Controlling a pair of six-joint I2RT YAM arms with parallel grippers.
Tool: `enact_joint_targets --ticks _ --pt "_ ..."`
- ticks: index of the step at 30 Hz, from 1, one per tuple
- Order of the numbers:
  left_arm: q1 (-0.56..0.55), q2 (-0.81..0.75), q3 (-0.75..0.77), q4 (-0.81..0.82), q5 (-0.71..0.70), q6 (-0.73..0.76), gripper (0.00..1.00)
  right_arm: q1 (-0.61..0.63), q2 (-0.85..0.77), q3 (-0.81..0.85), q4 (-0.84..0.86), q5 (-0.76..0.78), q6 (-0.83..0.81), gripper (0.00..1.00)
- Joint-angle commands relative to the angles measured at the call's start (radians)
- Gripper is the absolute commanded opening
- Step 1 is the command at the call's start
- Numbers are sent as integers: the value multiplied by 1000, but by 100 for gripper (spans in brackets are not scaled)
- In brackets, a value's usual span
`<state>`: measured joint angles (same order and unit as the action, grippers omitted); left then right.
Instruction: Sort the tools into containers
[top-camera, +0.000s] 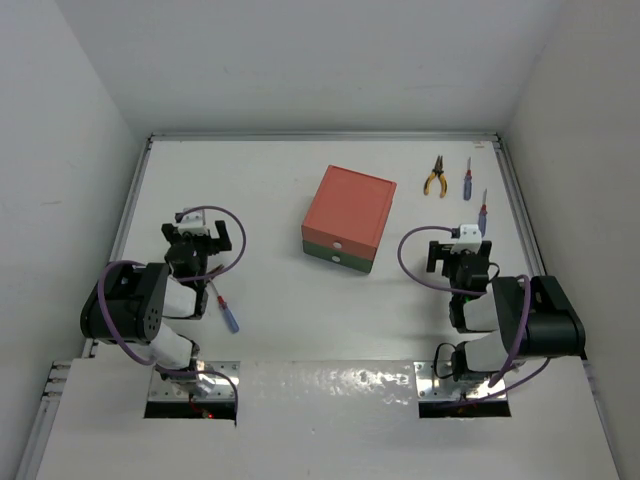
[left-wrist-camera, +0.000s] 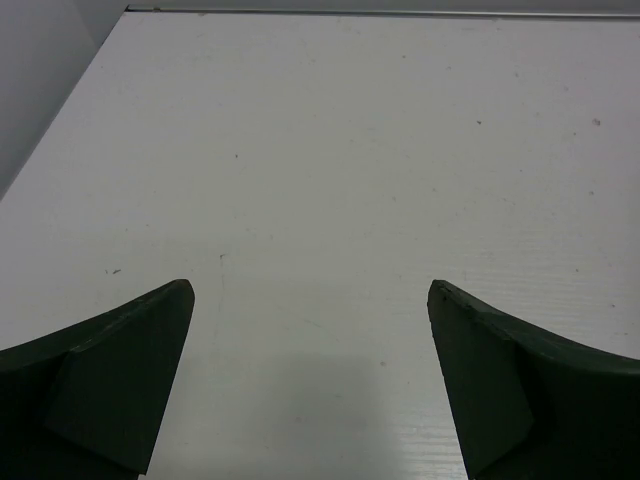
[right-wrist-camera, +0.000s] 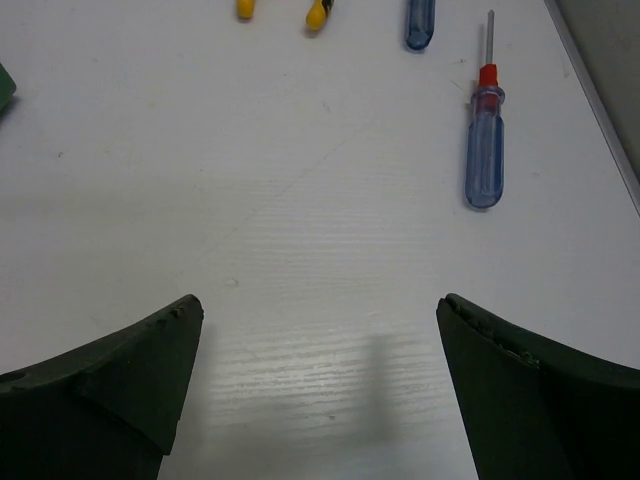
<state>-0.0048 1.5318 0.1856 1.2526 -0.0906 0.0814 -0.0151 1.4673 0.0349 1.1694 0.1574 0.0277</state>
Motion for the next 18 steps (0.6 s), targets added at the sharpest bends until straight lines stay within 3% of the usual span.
enact_joint_targets --ticks 1,5,8,9,10,12,14,15,16,17,18 --pt "2 -9 12 45 -3 -8 100 6 -2 -2 -9 45 29 99" --pt "2 -9 12 47 -3 -8 100 7 -73 28 -126 83 38 99" --pt "2 2 5 83 -3 -8 100 4 -235 143 -437 189 93 99" --pt "2 5 2 93 -1 -8 100 4 -316 231 -615 217 116 99" --pt "2 -2 12 88 18 1 100 -2 -352 334 -781 220 135 99" --pt "2 -28 26 65 35 4 100 -12 -427 451 -925 125 94 99" --pt "3 -54 159 -228 16 14 100 -16 -443 580 -1057 -42 26 98" --pt "3 -27 469 -507 82 85 100 -16 -441 717 -1191 -89 11 93" --pt "5 31 623 -1017 174 151 99 -16 -421 788 -1256 -128 14 90" --pt "5 142 875 -1212 280 263 91 -16 -408 901 -1342 -168 29 86" --pt "18 171 962 -1472 302 290 84 -16 -372 948 -1375 -197 38 84"
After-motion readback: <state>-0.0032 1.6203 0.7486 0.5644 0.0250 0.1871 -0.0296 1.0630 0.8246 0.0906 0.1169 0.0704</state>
